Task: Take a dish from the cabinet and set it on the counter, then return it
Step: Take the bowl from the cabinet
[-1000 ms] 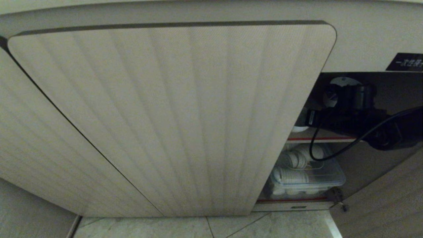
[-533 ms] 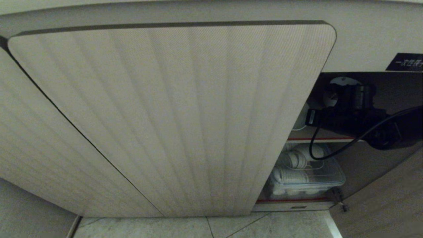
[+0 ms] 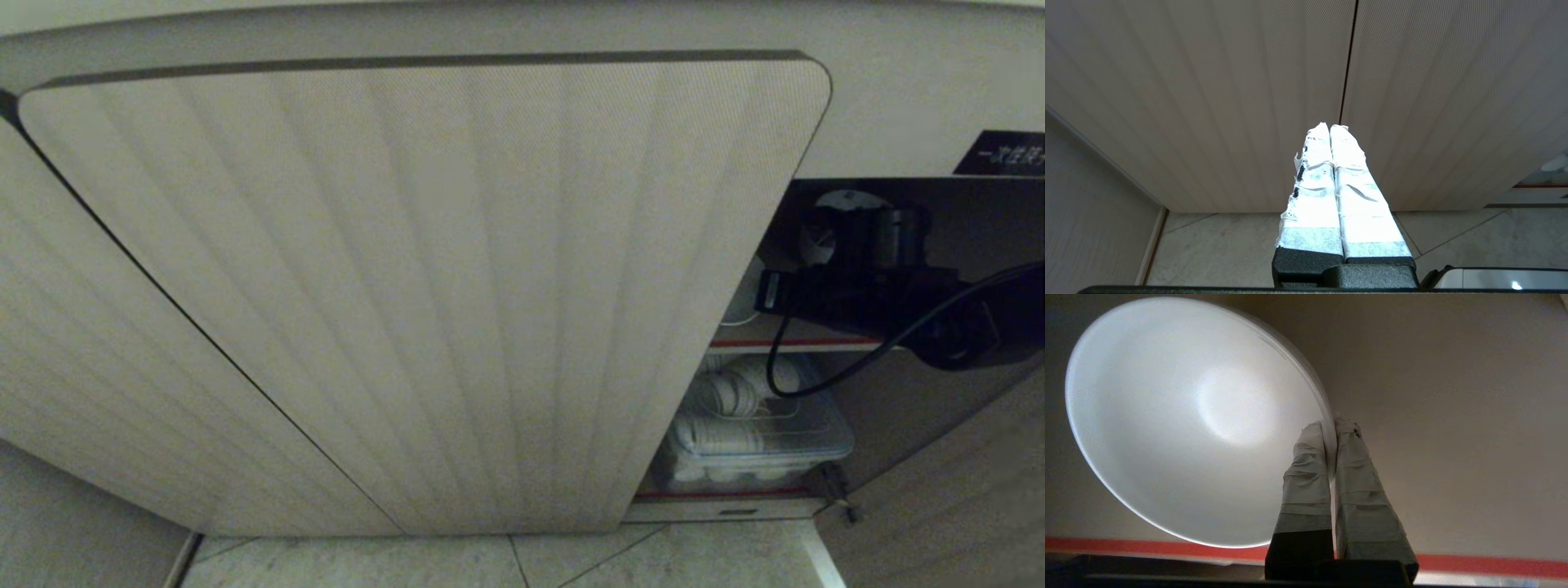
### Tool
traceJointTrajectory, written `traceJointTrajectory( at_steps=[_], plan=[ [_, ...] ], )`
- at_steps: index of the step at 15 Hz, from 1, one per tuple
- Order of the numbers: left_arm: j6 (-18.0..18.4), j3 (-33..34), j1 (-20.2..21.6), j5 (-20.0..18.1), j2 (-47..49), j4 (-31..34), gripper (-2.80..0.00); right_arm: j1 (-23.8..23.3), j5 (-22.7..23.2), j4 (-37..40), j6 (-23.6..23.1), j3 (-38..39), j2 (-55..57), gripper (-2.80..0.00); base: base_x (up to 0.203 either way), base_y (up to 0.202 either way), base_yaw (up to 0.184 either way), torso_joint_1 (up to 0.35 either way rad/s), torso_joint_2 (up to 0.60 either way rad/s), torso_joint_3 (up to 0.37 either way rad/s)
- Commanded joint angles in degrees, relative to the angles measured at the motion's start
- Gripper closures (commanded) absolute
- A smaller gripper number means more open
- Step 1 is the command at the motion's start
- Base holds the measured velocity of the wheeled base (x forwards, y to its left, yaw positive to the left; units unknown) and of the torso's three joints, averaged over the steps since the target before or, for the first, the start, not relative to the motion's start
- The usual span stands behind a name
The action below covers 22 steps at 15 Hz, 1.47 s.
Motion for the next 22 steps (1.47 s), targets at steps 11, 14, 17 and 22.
traceJointTrajectory(
  at_steps=[11,14,17,22],
  plan=[
    [-0.1,0.0,0.0,0.0,0.0,-0.1,0.00,0.0,0.5,6.9,0.3,1.1,-5.0,0.00,0.000,0.000,0.000,0.000,0.00,0.000],
    [0.0,0.0,0.0,0.0,0.0,-0.1,0.00,0.0,0.5,9.5,0.3,1.7,-5.9,0.00,0.000,0.000,0.000,0.000,0.00,0.000],
    [-0.1,0.0,0.0,0.0,0.0,0.0,0.00,0.0,0.6,11.6,0.3,2.6,-6.7,0.00,0.000,0.000,0.000,0.000,0.00,0.000],
    [-0.1,0.0,0.0,0.0,0.0,-0.1,0.00,0.0,1.9,15.2,0.3,3.1,-7.8,0.00,0.000,0.000,0.000,0.000,0.00,0.000]
  ],
)
